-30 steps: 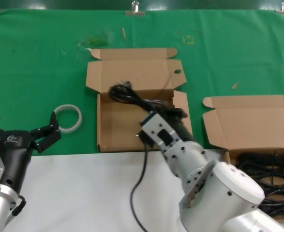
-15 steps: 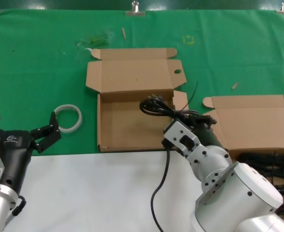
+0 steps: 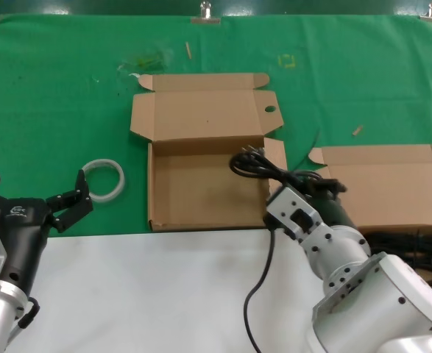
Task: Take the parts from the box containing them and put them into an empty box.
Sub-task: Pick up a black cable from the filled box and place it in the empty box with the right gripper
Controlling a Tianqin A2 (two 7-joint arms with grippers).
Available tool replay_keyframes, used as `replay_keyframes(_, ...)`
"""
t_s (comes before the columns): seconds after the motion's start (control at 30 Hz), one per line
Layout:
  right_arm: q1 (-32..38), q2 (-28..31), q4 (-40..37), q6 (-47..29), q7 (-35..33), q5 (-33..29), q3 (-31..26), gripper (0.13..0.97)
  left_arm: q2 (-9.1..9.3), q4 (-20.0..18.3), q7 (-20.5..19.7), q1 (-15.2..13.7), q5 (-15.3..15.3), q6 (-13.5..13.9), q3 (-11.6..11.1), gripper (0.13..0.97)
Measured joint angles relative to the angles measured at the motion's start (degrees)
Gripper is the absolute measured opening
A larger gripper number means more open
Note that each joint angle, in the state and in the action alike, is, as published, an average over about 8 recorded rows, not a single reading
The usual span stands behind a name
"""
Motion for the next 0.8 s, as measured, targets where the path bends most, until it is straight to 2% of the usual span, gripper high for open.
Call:
replay_keyframes(0.3,2.06,0.04,-1.59,-5.93,8.51,0.42,-5.11,0.210,0.00,0.00,0.00,0.00,0.00,0.00,0.00,0.965)
replay_keyframes(0.8,6.95,0.11,-3.40,-8.89,20.61,0.47,-14.53,0.210,0.00,0.00,0.00,0.00,0.00,0.00,0.00,0.965)
